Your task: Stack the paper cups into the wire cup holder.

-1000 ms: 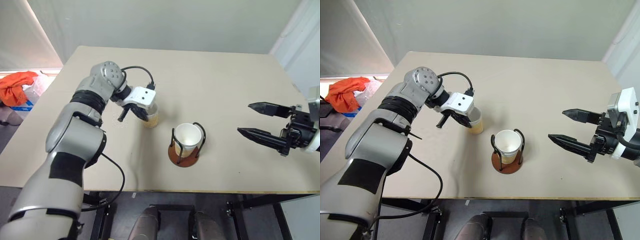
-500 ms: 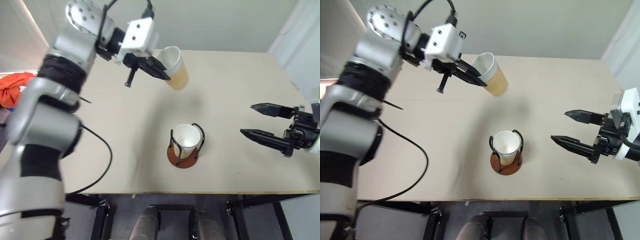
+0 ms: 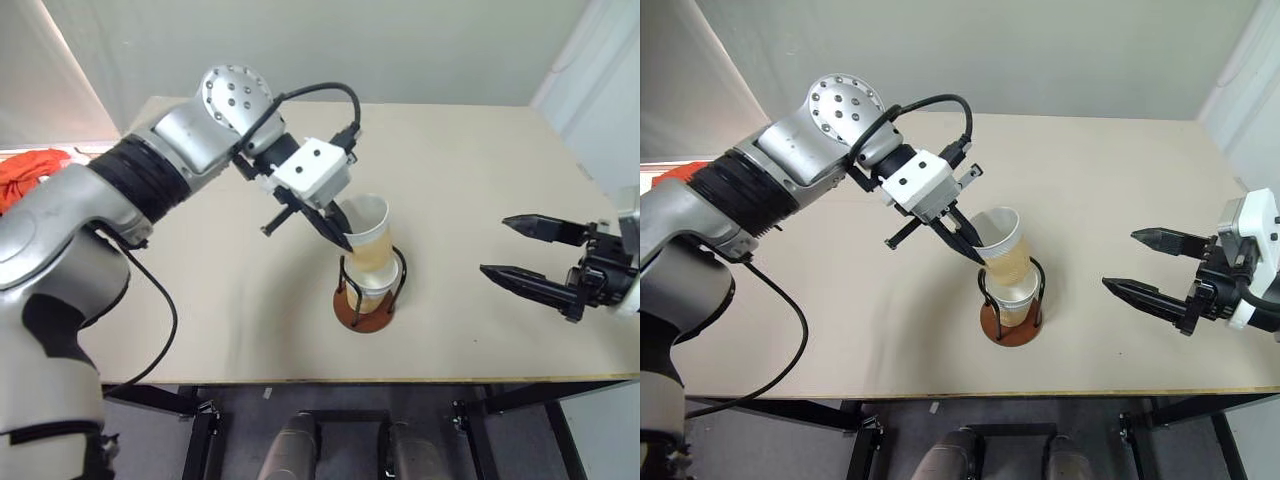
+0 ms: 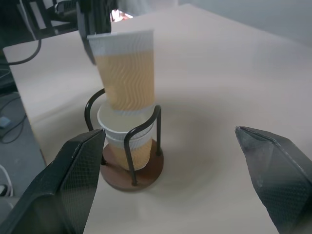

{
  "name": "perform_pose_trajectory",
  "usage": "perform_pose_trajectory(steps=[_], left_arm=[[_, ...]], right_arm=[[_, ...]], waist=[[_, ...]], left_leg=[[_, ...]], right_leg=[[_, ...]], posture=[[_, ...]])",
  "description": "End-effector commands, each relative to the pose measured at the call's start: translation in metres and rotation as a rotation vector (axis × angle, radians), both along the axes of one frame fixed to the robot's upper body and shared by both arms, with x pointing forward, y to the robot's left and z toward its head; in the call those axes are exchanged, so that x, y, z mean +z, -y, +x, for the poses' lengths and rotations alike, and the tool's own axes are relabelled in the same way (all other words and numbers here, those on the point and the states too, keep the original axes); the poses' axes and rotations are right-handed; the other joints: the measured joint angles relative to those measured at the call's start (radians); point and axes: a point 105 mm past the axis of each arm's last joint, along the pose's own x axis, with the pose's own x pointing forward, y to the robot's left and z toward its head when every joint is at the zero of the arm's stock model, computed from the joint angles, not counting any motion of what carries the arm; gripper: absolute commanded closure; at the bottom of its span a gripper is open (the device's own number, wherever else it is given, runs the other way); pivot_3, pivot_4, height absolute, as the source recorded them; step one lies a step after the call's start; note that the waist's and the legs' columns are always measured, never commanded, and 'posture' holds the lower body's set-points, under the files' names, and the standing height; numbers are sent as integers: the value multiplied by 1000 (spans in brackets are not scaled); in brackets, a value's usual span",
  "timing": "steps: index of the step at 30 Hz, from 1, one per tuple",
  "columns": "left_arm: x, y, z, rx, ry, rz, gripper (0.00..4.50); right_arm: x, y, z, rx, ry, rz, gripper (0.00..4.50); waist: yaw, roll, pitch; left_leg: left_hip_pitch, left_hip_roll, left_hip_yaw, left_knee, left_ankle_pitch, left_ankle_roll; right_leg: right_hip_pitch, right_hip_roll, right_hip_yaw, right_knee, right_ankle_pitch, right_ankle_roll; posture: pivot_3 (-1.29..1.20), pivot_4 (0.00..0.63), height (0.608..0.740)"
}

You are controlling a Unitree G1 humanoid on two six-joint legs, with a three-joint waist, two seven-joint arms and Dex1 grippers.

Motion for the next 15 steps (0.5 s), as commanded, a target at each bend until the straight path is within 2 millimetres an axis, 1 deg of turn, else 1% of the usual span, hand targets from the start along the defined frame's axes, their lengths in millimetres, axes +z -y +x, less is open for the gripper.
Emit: perform_pose_trajectory(steps=[1, 5, 8, 9, 10, 11, 12, 14, 15], left_arm=[[13, 3, -10, -69, 28, 0, 4438], [15, 5, -14, -96, 31, -3, 4438], [11, 7, -15, -104, 29, 12, 4438], [9, 7, -14, -103, 28, 15, 4161], [7, 6, -12, -98, 41, 32, 4063], [5, 6, -10, -95, 53, 47, 3854], [3, 5, -9, -92, 62, 58, 3552], [3, 4, -8, -91, 68, 62, 2811], [3, 3, -7, -88, 73, 65, 2540]], right_arm=[[8, -1, -4, -10, 47, -3, 0], [7, 0, -4, -17, 46, -5, 0], [7, 0, -4, -20, 49, -5, 0], [7, -1, -4, -20, 49, -5, 0], [7, -1, -4, -20, 49, -7, 0], [7, -1, -4, -19, 49, -9, 0], [7, -1, -4, -19, 49, -9, 0], [7, -1, -4, -18, 50, -9, 0], [7, -1, -4, -19, 49, -10, 0]], waist=[[-1, 0, 0], [-1, 0, 0], [-1, 0, 0], [-1, 0, 0], [-1, 0, 0], [0, 0, 0], [0, 0, 0], [-1, 0, 0], [-1, 0, 0]], left_leg=[[0, 0, 0, 0, 0, 0], [0, 0, 0, 0, 0, -1], [0, 0, 0, 0, 2, -3], [0, 0, 0, 0, 2, -3], [0, 0, 0, -1, 2, -3], [-1, 0, 0, 0, 2, -3], [-1, 0, 0, 0, 2, -3], [-1, 0, 0, -1, 2, -3], [-1, 0, 0, -1, 2, -3]], right_leg=[[0, 0, 0, 0, 0, 0], [0, 1, -1, 0, 0, 0], [0, 0, 0, 0, 0, 0], [0, 0, 0, -1, 0, 0], [0, 0, 0, -1, 0, 0], [0, 0, 0, -1, 0, 0], [0, 0, -1, -1, 0, 0], [0, 0, -1, -1, 0, 0], [0, 0, 0, -1, 0, 0]], posture=[[0, 150, 740], [0, 150, 740], [0, 150, 740], [0, 150, 740], [0, 150, 740], [0, 150, 740], [0, 150, 740], [0, 150, 740], [0, 150, 740]])
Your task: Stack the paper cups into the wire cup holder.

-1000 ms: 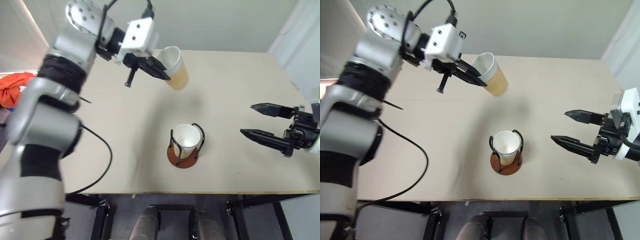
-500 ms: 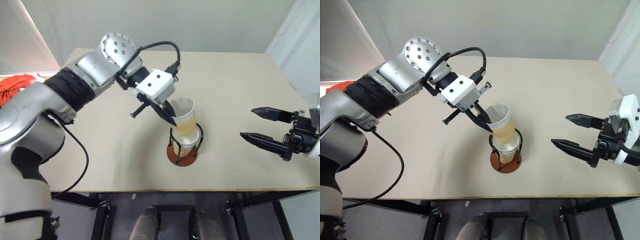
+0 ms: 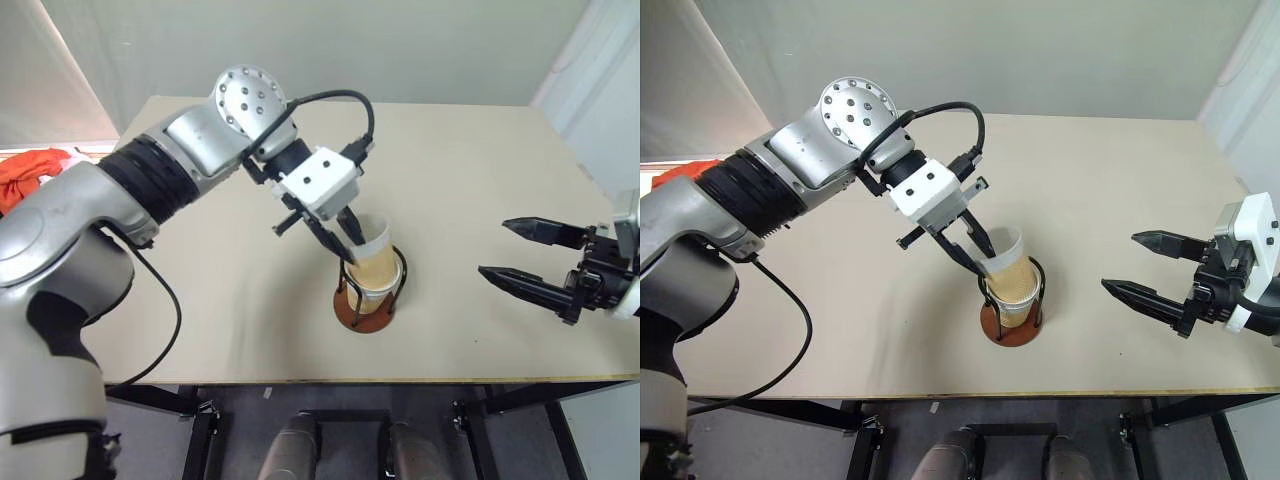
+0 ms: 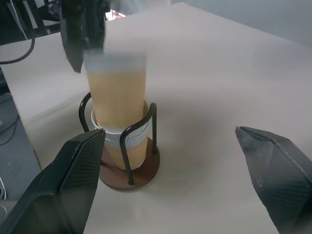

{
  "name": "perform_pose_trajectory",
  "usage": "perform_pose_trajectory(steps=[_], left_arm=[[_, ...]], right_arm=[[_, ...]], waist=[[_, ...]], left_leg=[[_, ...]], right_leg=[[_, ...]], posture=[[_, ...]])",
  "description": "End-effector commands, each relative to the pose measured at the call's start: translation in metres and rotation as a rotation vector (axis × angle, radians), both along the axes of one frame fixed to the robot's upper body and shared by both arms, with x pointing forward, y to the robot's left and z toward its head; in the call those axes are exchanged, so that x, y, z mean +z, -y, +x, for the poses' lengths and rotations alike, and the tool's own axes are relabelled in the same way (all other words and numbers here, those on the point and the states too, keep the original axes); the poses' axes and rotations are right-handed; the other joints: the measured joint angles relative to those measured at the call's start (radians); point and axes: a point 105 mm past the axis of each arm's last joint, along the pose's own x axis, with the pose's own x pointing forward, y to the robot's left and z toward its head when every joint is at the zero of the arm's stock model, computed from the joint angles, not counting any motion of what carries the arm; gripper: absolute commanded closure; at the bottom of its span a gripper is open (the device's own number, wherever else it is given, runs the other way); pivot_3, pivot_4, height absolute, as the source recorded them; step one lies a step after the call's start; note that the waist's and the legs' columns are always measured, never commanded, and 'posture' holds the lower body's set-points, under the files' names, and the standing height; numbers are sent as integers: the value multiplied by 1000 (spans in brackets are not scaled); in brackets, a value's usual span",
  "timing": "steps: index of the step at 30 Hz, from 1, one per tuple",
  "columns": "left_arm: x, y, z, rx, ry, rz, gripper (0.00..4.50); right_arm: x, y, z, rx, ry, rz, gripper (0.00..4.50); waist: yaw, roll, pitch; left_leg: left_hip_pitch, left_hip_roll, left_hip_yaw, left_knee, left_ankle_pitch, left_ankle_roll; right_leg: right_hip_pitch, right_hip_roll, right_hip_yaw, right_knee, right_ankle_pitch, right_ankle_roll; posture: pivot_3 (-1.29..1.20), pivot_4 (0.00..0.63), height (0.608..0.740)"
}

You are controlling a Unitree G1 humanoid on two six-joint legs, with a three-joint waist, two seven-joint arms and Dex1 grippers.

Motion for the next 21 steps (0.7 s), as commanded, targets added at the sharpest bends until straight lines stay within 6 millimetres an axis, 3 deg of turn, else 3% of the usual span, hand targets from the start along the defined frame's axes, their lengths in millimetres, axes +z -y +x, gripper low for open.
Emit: perform_pose_trajectory(steps=[1, 6, 10, 14, 18, 21], left_arm=[[8, -2, -1, -28, 44, 21, 2233], [12, -1, 5, -8, 61, -5, 496], [19, -11, 16, 94, 47, -57, 496], [21, -44, 18, 239, -9, -95, 496], [32, -93, 3, 460, -195, -240, 496], [24, -124, 1, 626, -288, -310, 496]], right_arm=[[10, -1, -3, 0, 53, -7, 0], [10, -2, -1, 12, 50, -4, 0], [10, -4, 6, 38, 45, 2, 0], [4, -5, 19, 82, 28, -10, 0], [0, -5, 43, 132, 9, -52, 0], [-3, 3, 58, 119, -2, -82, 0]], waist=[[0, 0, 0], [0, 0, 0], [-1, 0, 0], [-21, 2, 0], [-37, 3, 0], [-35, 4, -1]], left_leg=[[0, 0, 0, 0, 0, 0], [0, 0, 0, 0, 0, 0], [0, 0, 0, 0, 0, 0], [1, 1, 1, -1, 0, 0], [1, 2, 0, -2, 2, -3], [0, 2, -1, -3, 5, -3]], right_leg=[[0, 0, 0, 0, 0, 0], [0, 0, 0, 0, 0, 0], [0, 0, 0, 0, 0, 0], [-1, 0, 0, 0, 0, 0], [-4, 3, 1, 1, 0, -1], [-5, 3, 0, 2, -1, -3]], posture=[[0, 150, 740], [0, 150, 740], [0, 150, 740], [0, 150, 740], [0, 150, 740], [0, 150, 740]])
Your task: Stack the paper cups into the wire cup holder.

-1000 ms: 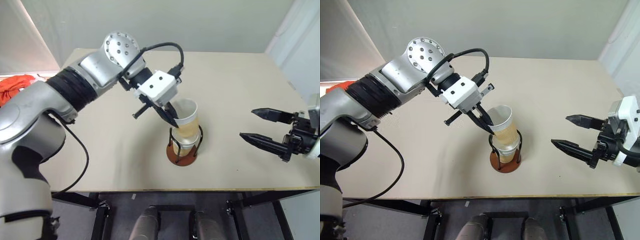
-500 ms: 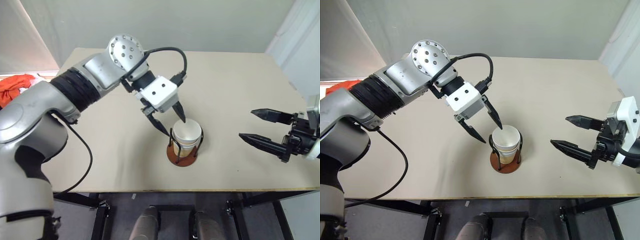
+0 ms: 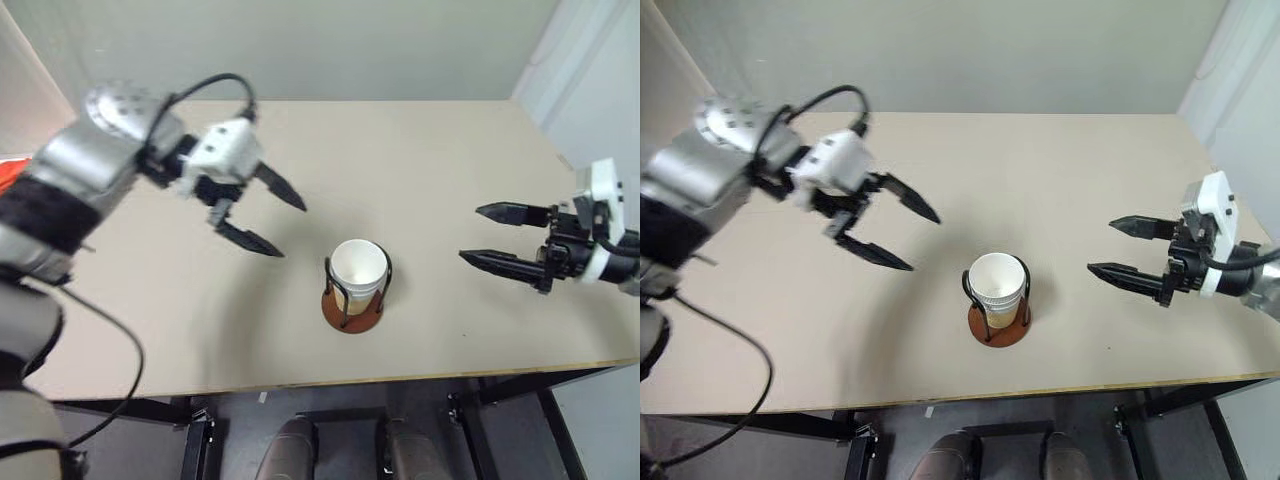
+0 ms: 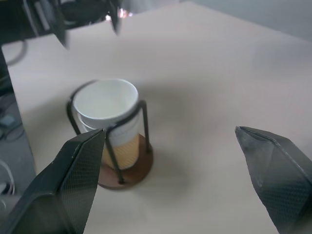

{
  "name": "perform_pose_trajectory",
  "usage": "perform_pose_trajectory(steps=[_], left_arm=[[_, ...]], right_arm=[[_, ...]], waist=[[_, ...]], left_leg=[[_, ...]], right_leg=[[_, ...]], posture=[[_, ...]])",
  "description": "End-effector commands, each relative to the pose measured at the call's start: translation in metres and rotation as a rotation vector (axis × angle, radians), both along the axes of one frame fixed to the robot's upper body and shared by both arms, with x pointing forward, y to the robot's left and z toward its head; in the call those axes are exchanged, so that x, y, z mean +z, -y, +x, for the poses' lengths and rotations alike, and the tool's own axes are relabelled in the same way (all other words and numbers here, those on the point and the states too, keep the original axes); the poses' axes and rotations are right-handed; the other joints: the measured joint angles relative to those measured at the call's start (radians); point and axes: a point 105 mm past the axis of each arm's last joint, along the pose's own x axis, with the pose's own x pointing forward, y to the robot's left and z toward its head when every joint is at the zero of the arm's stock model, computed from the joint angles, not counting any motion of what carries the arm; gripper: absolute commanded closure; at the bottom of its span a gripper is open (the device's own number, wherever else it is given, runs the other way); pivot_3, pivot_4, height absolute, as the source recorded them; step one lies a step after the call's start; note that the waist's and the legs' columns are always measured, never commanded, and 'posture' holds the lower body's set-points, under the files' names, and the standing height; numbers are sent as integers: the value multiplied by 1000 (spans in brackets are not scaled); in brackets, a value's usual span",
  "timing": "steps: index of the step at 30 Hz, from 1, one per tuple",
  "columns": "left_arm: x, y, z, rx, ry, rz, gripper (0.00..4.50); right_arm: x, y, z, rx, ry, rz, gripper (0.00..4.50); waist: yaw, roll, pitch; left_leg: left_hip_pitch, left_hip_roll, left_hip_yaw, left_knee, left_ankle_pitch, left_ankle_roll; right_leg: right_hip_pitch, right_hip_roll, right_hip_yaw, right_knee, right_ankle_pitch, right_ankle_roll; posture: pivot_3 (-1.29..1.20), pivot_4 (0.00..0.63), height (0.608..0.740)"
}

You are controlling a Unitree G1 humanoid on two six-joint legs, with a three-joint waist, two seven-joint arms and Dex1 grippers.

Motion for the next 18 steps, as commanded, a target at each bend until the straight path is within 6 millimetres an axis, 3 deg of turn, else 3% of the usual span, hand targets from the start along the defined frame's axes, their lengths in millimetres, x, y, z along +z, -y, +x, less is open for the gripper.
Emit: perform_pose_trajectory(steps=[1, 8, 11, 18], left_arm=[[4, -34, -7, 172, -83, -117, 496], [-27, -105, -17, 575, -227, -351, 496], [-36, -114, -31, 633, -233, -331, 496], [-35, -116, -48, 708, -193, -345, 496]], right_arm=[[1, 8, 16, 5, 16, -59, 0], [0, 8, 34, 64, 0, -87, 0], [0, 10, 42, 67, -3, -99, 0], [2, -2, 55, 121, 1, -114, 0]], waist=[[4, 2, -1], [2, 2, -1], [-1, 2, -1], [-2, 0, 0]], left_leg=[[0, 0, -1, 0, 0, 0], [2, 0, -2, -1, 1, -1], [5, 0, -2, -3, 1, -3], [15, 0, -2, -17, 1, 0]], right_leg=[[0, 0, 0, 0, 0, -1], [-1, -1, -1, 8, -8, -16], [-2, -1, -1, 13, -11, -21], [-2, -1, -1, 17, -12, -33]], posture=[[0, 150, 740], [0, 150, 740], [0, 150, 740], [0, 150, 740]])
